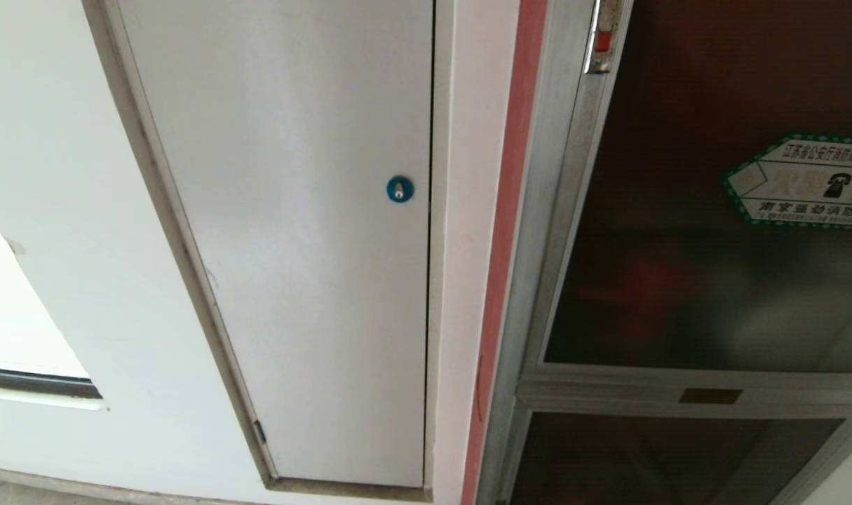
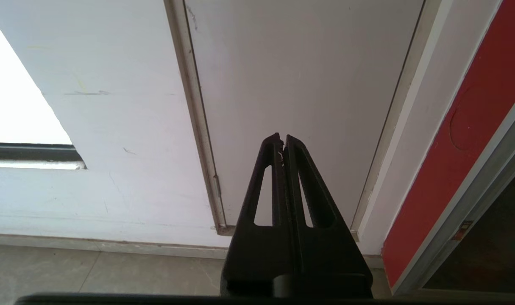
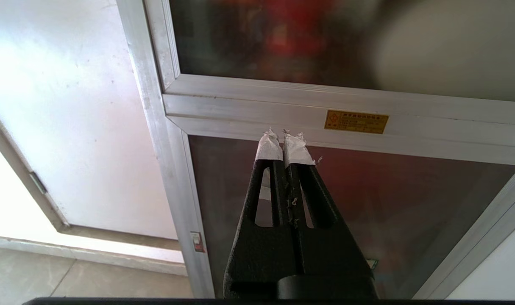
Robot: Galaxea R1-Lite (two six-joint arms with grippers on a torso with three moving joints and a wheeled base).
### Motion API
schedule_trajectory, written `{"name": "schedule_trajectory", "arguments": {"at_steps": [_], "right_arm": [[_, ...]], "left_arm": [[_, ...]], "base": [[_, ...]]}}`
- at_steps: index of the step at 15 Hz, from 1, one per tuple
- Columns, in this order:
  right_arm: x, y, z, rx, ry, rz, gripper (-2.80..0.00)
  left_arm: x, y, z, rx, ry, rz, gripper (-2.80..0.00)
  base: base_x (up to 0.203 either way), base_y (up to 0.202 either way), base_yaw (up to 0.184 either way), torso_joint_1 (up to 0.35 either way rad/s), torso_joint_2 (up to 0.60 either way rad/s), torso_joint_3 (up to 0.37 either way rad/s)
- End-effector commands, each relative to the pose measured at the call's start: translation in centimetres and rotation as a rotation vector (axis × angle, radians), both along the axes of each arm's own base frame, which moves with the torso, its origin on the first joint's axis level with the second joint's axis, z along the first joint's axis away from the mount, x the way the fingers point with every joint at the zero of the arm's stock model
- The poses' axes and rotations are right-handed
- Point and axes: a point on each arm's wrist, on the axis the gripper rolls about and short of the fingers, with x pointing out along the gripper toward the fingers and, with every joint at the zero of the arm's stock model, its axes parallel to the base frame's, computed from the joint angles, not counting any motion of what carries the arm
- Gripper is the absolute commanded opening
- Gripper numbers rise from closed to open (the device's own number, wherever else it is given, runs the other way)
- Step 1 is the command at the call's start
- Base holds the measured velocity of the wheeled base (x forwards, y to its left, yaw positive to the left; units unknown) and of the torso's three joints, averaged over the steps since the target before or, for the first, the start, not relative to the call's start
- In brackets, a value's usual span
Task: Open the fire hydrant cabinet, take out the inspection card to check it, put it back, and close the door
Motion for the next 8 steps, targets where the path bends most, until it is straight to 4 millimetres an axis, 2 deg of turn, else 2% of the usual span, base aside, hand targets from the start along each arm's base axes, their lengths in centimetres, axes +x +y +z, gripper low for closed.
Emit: {"name": "schedule_trajectory", "arguments": {"at_steps": [1,8], "right_arm": [[0.04,0.0,-0.12,0.001,0.005,-0.001,-2.8],[0.04,-0.03,-0.12,0.019,0.004,-0.012,-2.8]], "left_arm": [[0.0,0.0,0.0,0.0,0.0,0.0,-2.8],[0.0,0.0,0.0,0.0,0.0,0.0,-2.8]], "base": [[0.0,0.0,0.0,0.0,0.0,0.0],[0.0,0.0,0.0,0.0,0.0,0.0]]}}
